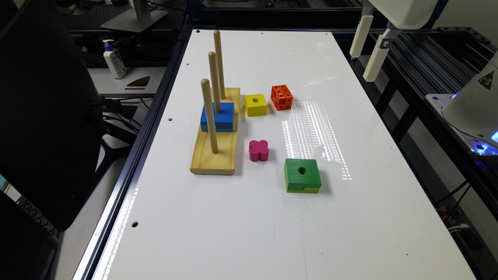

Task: Pick up pink flower.

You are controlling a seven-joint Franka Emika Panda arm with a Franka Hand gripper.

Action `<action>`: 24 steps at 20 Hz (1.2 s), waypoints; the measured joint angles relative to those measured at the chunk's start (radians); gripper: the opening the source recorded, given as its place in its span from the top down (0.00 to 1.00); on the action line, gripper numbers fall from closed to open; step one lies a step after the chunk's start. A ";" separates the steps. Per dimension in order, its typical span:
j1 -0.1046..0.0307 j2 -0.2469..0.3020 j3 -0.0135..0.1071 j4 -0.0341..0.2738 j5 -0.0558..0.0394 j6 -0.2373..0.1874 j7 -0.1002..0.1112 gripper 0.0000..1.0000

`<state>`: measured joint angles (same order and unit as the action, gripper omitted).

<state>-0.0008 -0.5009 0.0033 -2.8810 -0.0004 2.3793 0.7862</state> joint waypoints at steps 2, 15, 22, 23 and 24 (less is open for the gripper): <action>0.000 -0.001 0.000 0.000 0.0000 0.000 0.000 0.00; 0.004 -0.003 0.002 0.001 0.0000 0.000 0.001 0.00; 0.008 -0.002 0.014 0.011 0.0013 0.005 0.010 0.00; 0.009 -0.002 0.016 0.013 0.0014 0.005 0.013 0.00; 0.012 -0.002 0.017 0.015 0.0014 0.006 0.016 0.00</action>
<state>0.0112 -0.5028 0.0204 -2.8657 0.0010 2.3849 0.8018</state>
